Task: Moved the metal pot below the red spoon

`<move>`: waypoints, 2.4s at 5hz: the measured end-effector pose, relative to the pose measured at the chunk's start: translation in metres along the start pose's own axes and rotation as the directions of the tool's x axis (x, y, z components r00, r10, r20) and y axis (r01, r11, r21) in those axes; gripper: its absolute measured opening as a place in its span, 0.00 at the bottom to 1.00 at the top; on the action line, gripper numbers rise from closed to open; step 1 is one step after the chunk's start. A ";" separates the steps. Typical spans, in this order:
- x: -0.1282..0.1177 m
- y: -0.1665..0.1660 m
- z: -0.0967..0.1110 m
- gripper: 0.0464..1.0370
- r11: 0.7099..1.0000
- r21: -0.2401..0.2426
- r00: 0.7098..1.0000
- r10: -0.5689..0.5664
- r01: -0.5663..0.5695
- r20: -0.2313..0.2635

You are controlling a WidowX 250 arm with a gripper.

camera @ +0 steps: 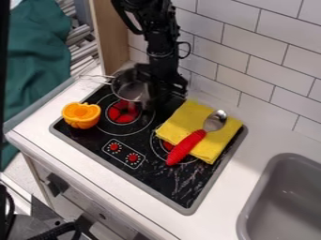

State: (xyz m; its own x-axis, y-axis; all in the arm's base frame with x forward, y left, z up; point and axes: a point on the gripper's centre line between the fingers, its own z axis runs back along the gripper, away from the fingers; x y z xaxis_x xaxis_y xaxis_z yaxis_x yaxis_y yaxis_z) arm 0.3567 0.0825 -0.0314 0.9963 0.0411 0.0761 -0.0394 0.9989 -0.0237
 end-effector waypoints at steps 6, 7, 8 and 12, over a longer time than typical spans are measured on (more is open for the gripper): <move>-0.127 -0.079 0.076 0.01 0.999 -0.026 0.992 -0.041 0.045 0.121; -0.136 -0.082 0.058 0.01 0.998 -0.046 0.995 -0.033 0.037 0.090; -0.141 -0.084 0.044 0.01 0.998 -0.062 0.998 -0.029 0.033 0.061; -0.146 -0.100 0.013 0.01 0.950 -0.103 0.950 -0.278 0.293 0.142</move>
State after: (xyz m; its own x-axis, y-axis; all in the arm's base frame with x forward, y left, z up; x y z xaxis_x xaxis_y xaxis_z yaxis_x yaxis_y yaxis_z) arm 0.2147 -0.0226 -0.0268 0.9465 -0.2357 0.2202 0.2628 0.9593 -0.1028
